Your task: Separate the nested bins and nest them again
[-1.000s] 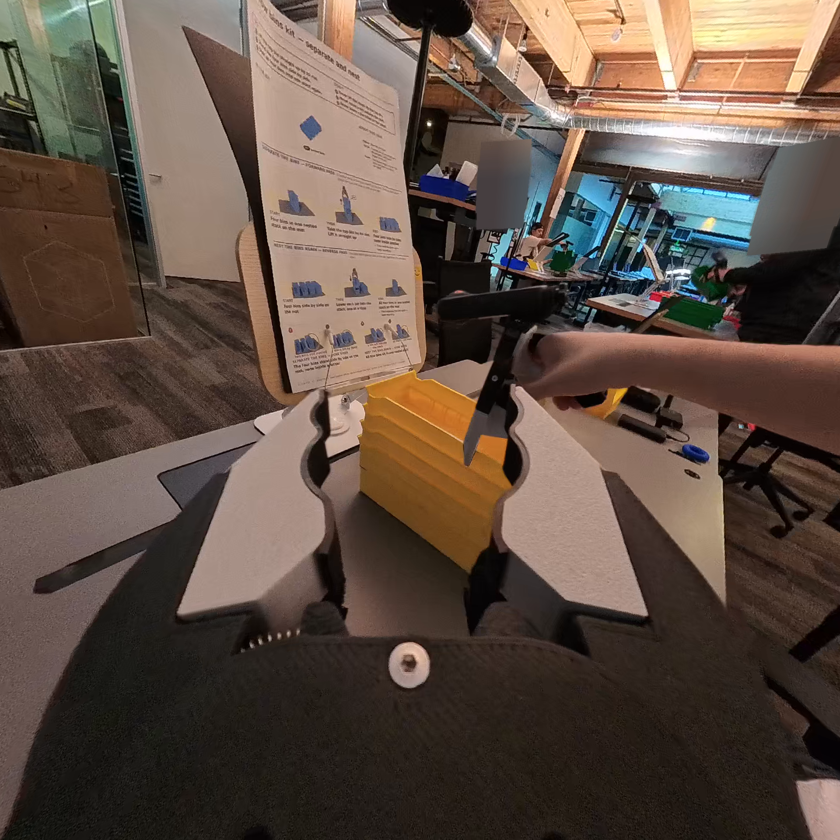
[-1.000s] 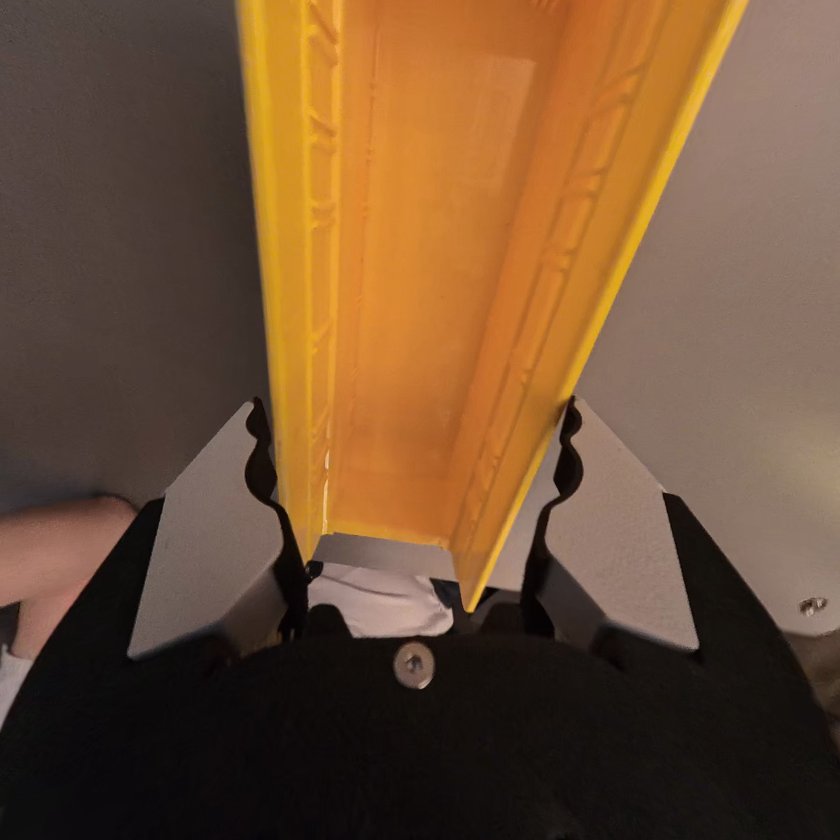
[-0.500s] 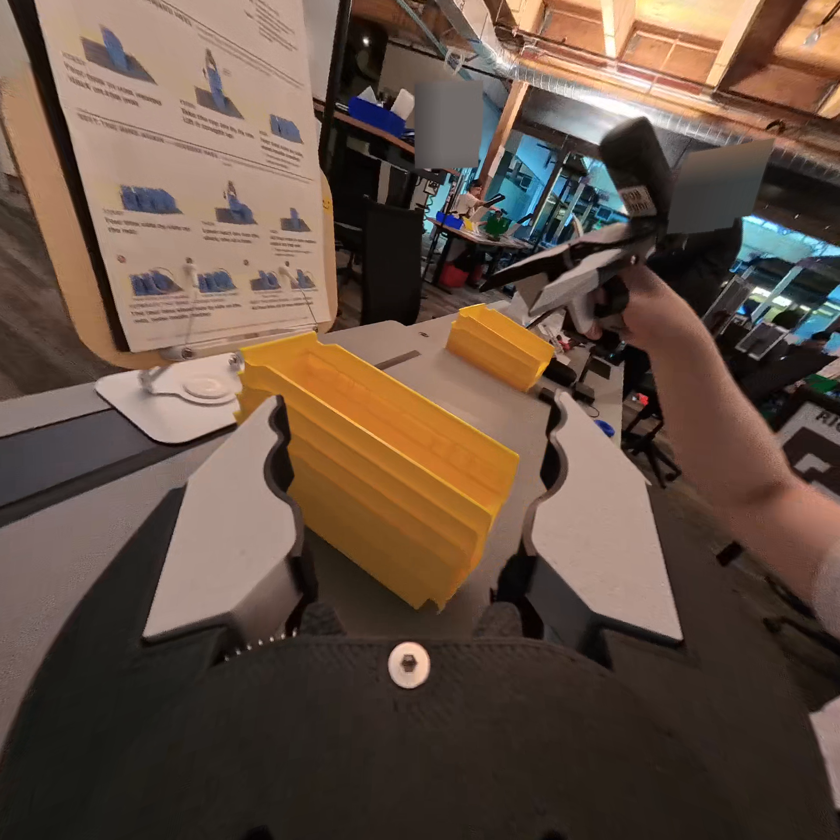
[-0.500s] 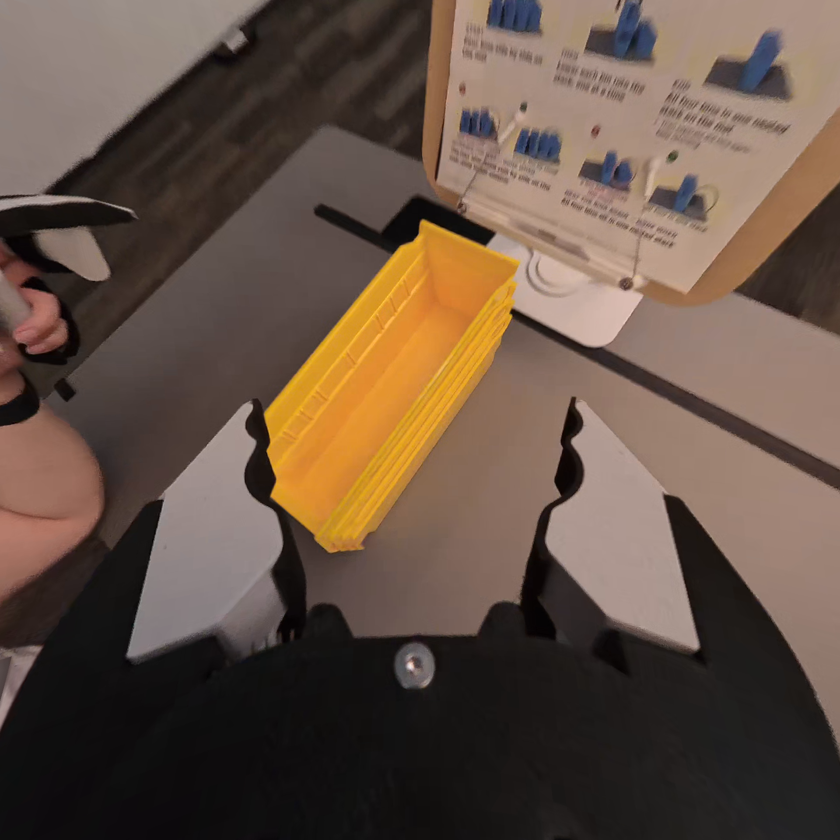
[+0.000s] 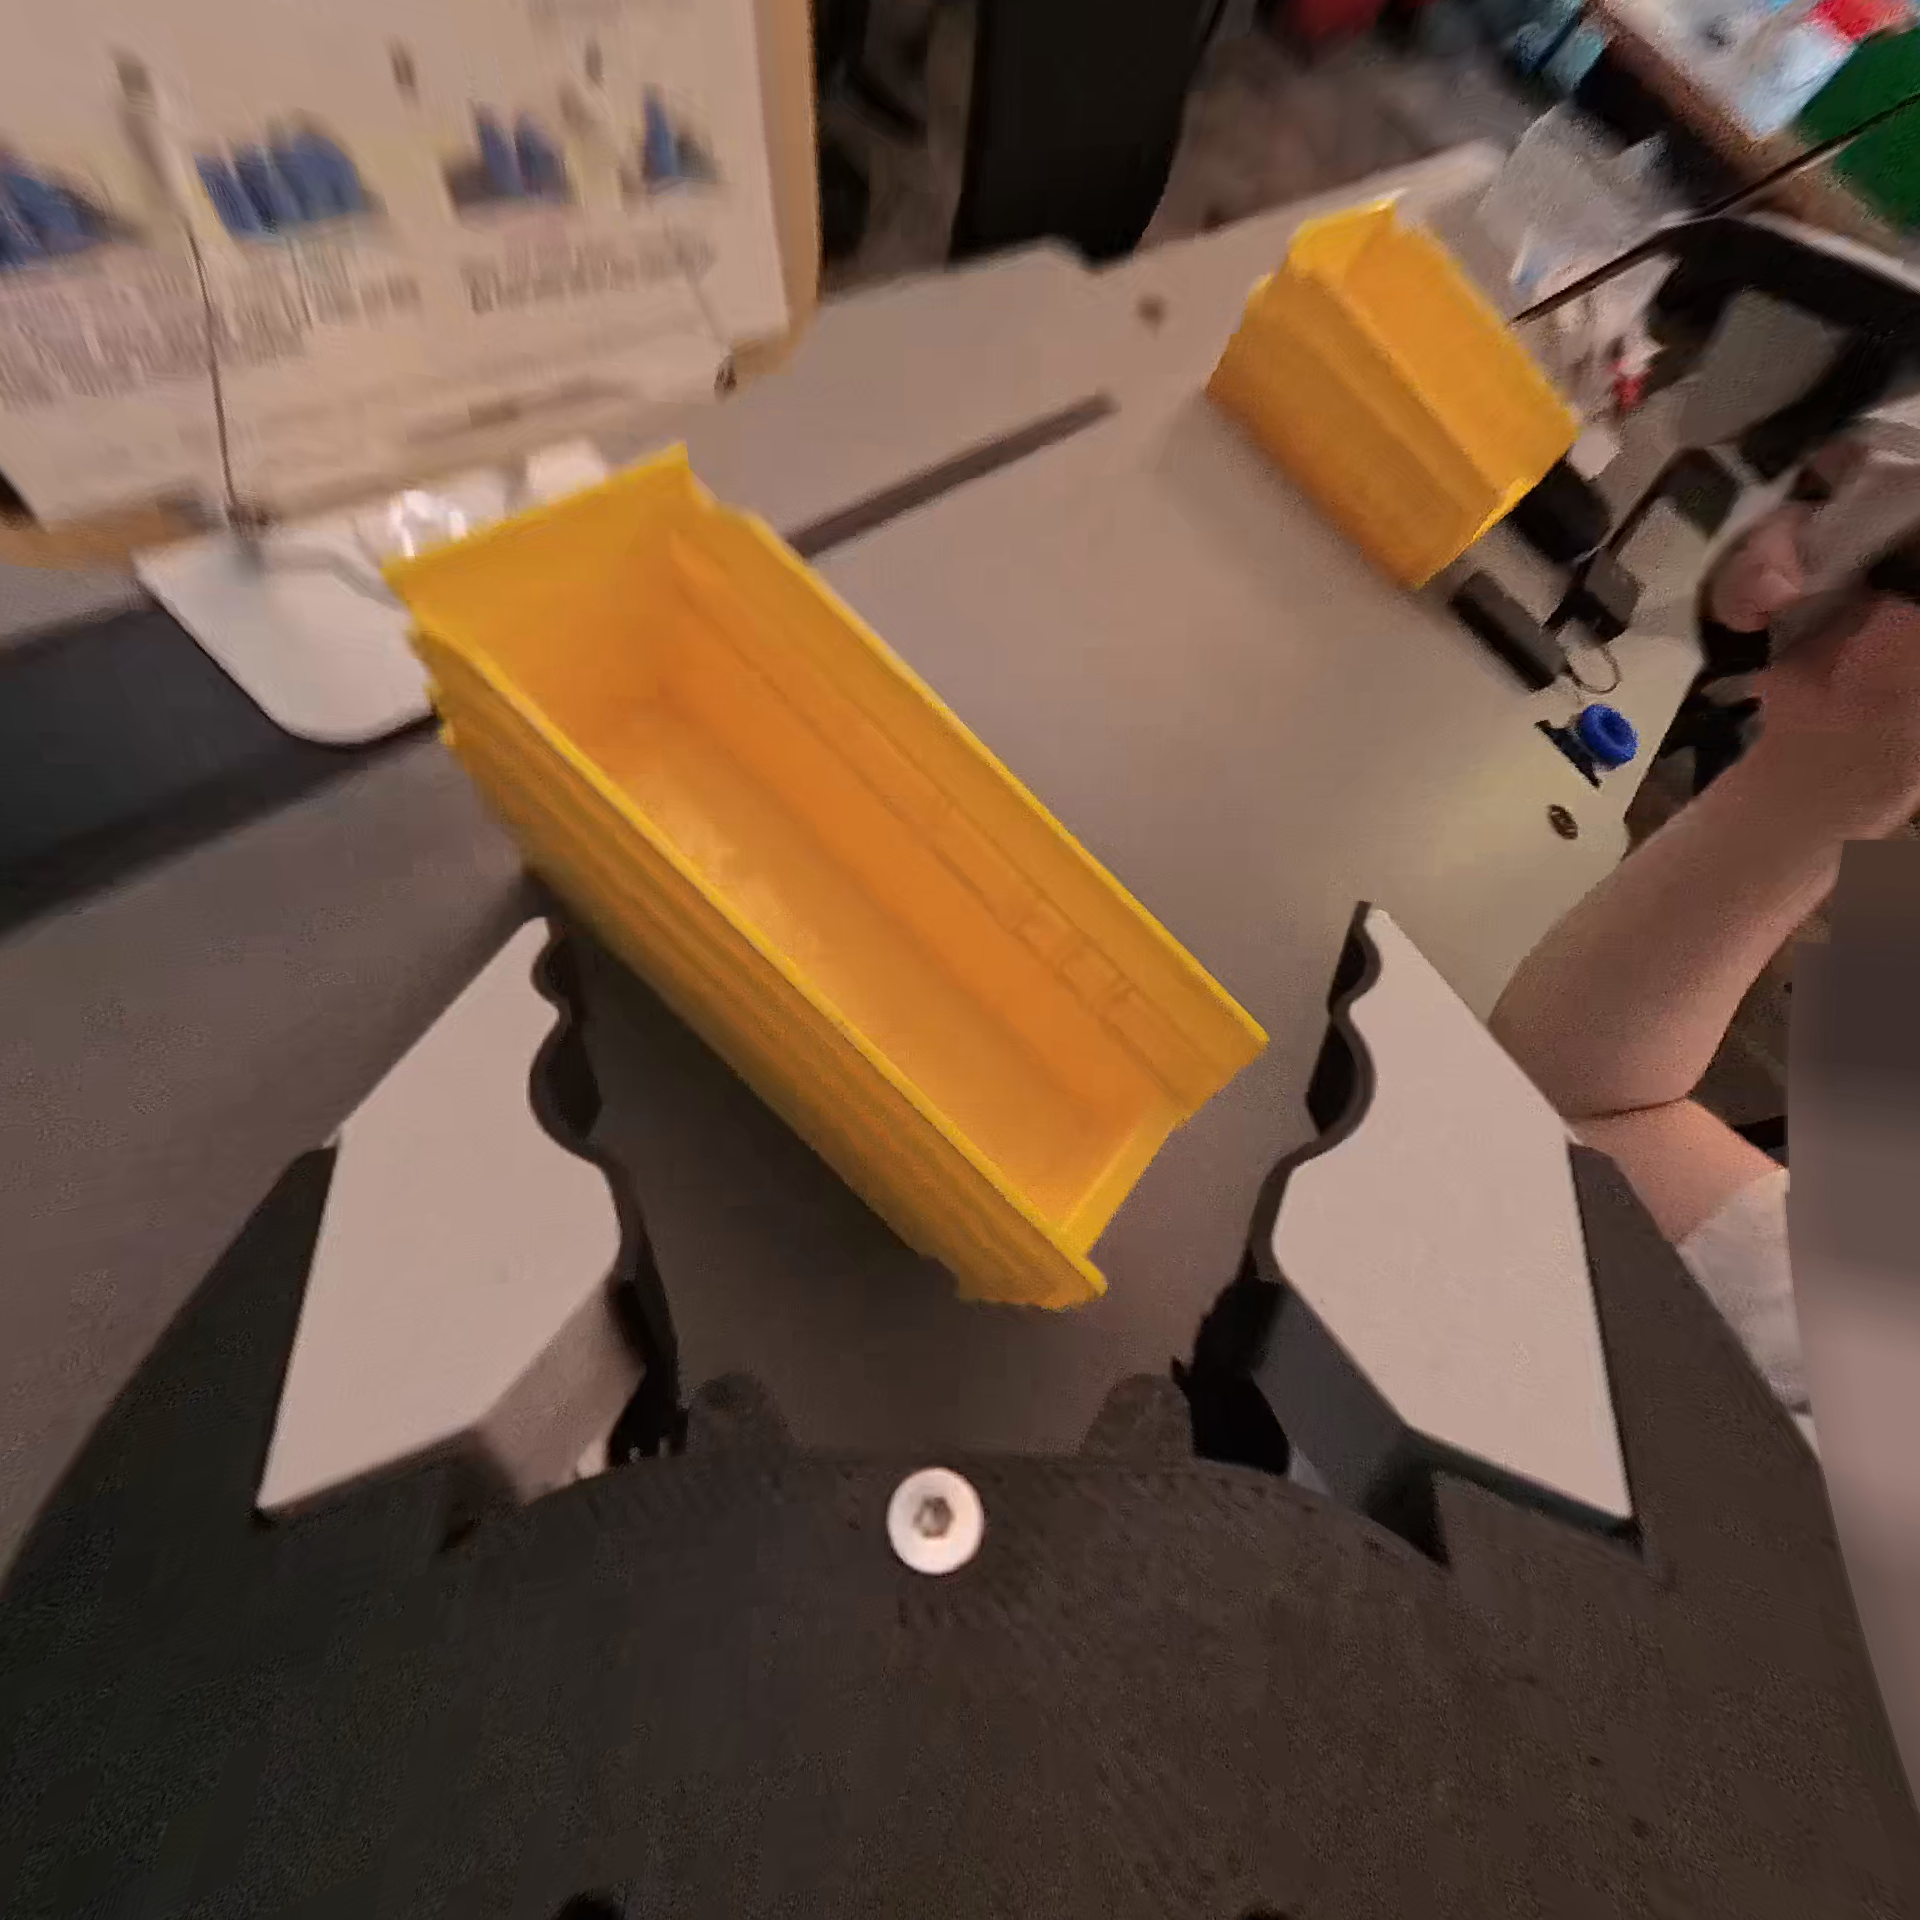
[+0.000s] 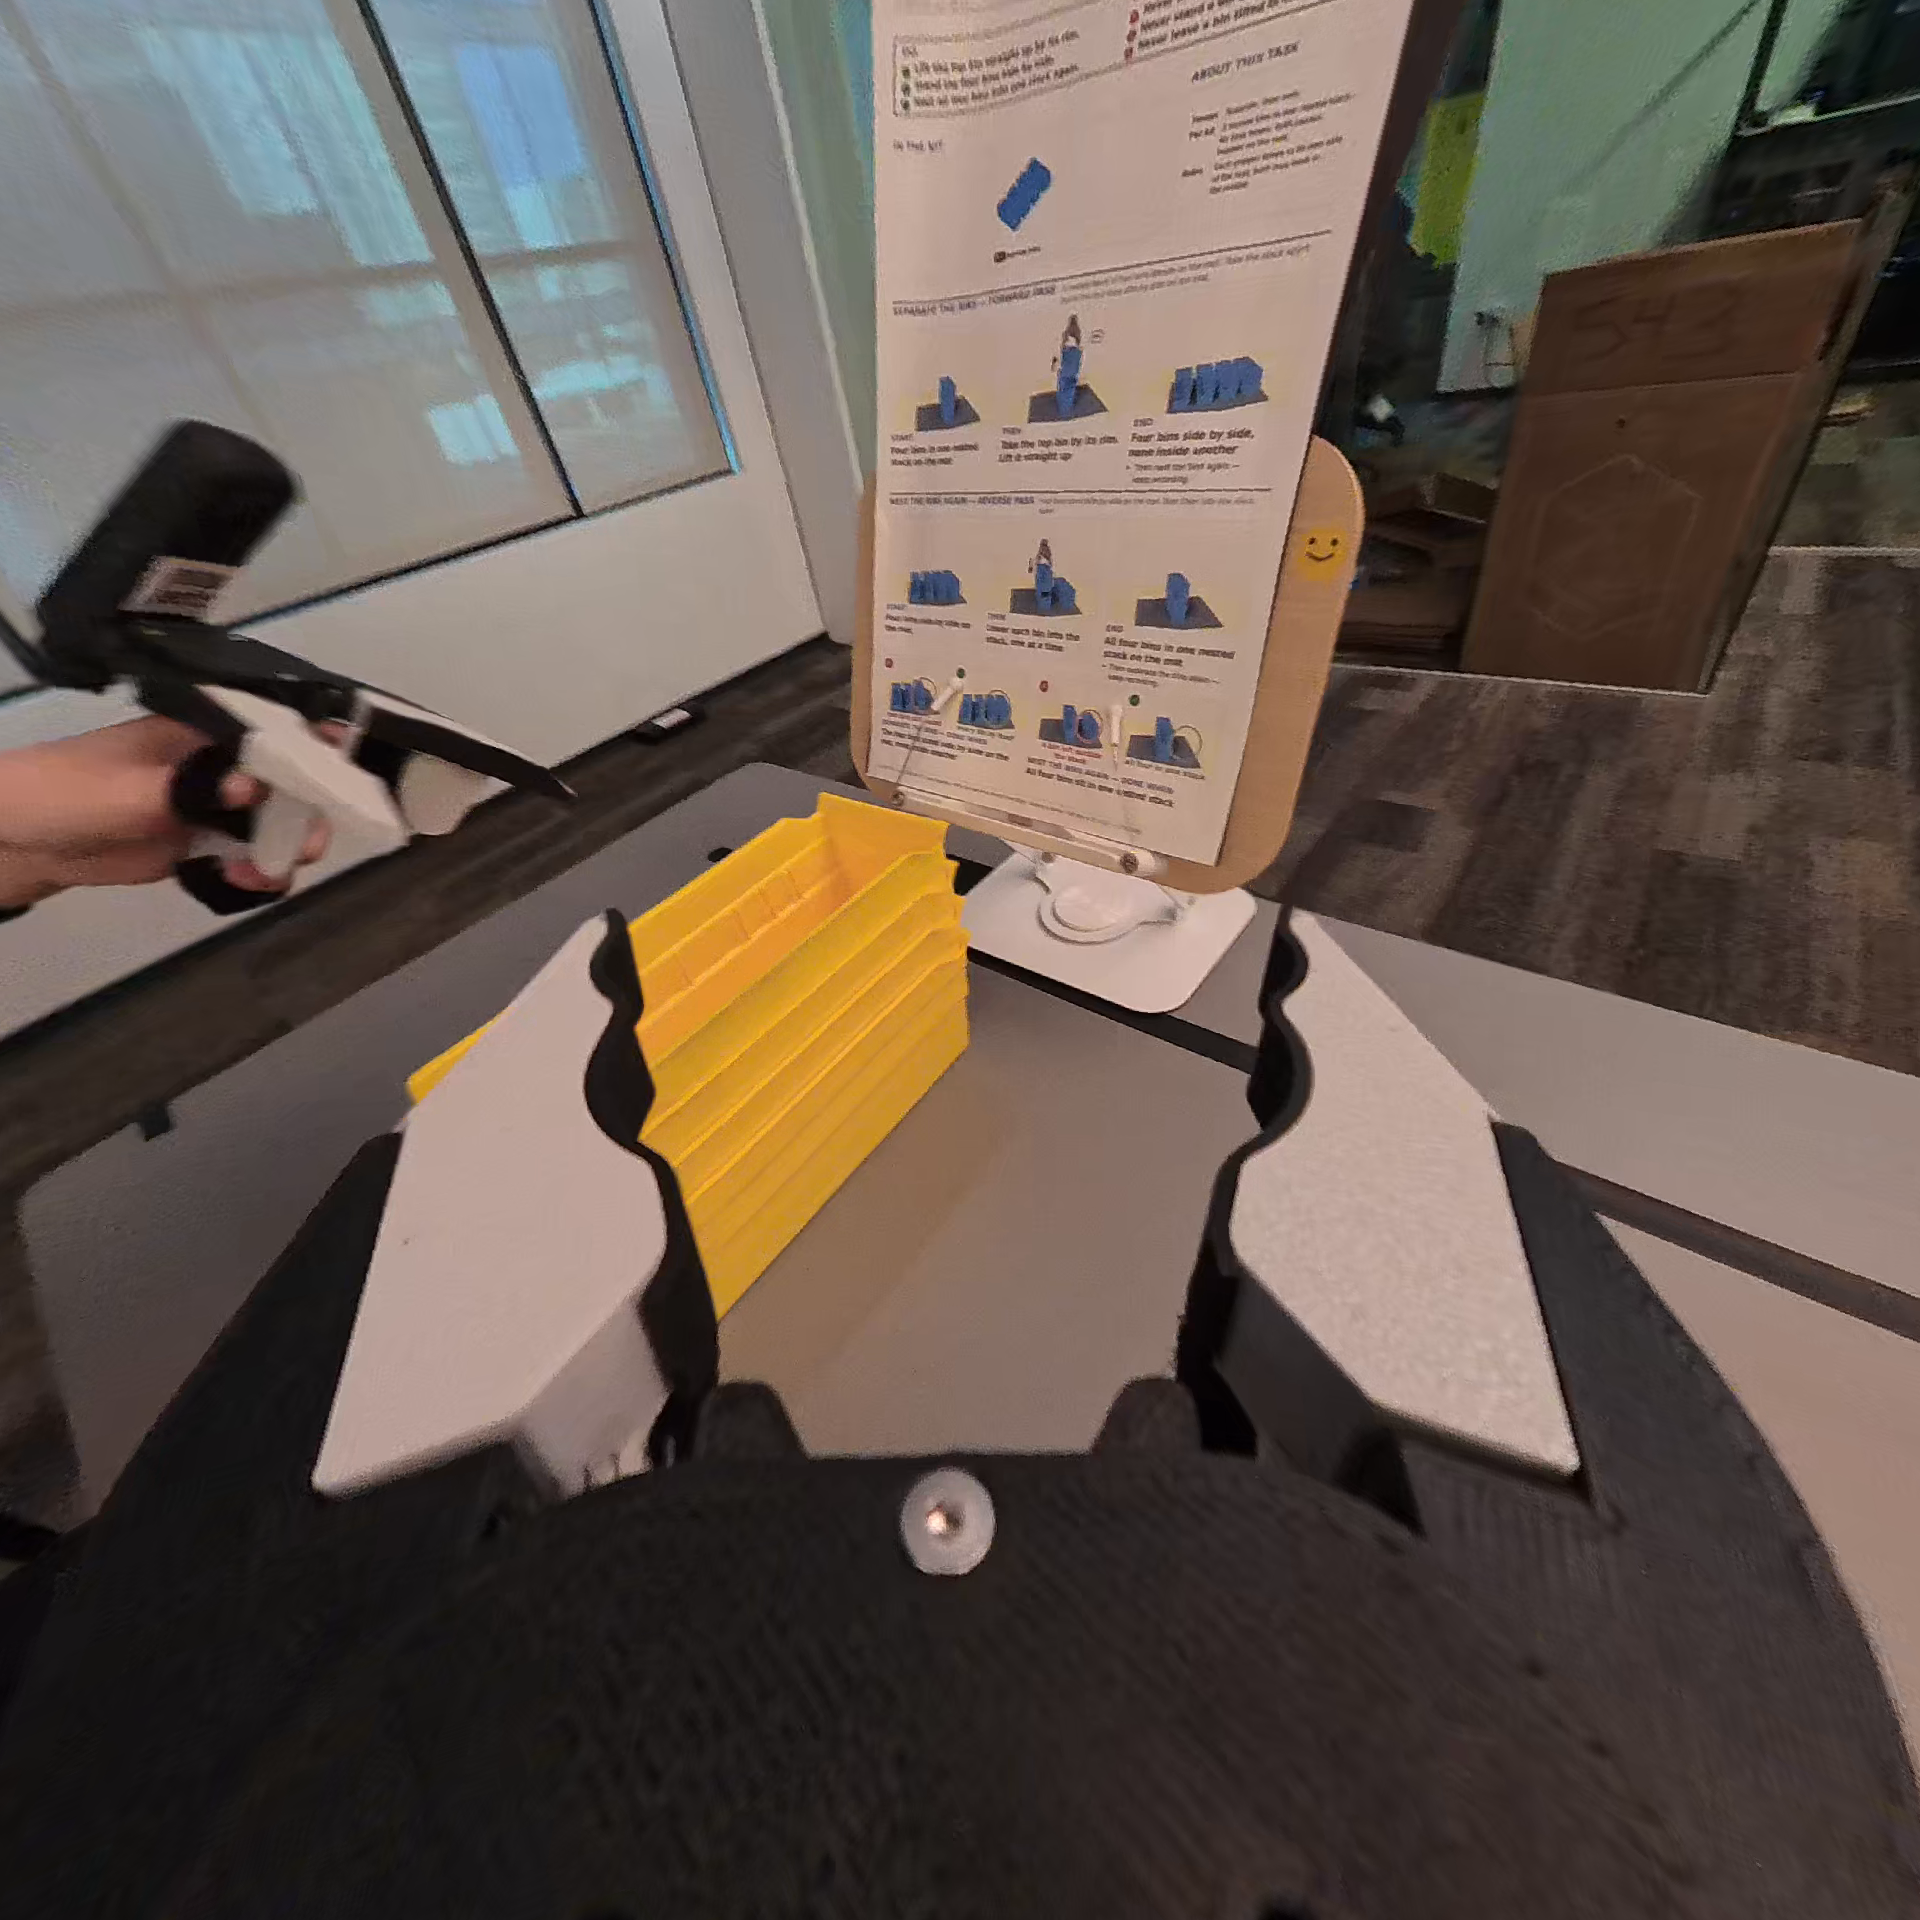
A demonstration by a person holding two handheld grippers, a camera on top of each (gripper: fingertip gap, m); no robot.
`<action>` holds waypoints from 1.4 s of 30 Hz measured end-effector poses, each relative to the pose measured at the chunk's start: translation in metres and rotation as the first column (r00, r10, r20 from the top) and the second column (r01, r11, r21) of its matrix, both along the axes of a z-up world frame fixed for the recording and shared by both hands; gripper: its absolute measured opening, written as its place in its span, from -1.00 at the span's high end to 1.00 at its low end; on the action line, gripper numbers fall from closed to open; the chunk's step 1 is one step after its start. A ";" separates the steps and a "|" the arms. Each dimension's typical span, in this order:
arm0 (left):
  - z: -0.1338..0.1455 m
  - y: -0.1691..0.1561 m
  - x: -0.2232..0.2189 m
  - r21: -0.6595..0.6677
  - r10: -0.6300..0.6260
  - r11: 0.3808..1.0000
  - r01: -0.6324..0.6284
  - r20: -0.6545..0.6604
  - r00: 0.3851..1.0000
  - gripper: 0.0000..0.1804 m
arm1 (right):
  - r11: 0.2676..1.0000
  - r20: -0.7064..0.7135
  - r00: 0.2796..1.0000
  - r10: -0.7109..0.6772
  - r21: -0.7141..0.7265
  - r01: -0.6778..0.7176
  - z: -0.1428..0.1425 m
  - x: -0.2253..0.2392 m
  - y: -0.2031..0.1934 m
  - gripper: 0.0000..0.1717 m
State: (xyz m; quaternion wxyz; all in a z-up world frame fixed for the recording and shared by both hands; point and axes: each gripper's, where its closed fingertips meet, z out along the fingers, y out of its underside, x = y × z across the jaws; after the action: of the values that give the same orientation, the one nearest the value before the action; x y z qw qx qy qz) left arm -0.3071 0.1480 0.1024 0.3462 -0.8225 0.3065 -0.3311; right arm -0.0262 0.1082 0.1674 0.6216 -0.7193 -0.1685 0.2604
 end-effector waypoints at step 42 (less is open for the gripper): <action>-0.121 0.037 0.042 -0.379 0.078 0.762 -0.526 -0.752 0.654 -0.33 | 0.988 -0.198 0.973 0.118 -0.080 -0.136 -0.020 0.037 0.008 -0.21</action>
State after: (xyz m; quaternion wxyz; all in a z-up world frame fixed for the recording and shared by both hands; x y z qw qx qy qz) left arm -0.2647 0.1847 -0.0183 -0.0043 -0.9885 0.1513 -0.0048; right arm 0.0107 0.1159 0.1478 0.5830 -0.7065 -0.1412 0.3755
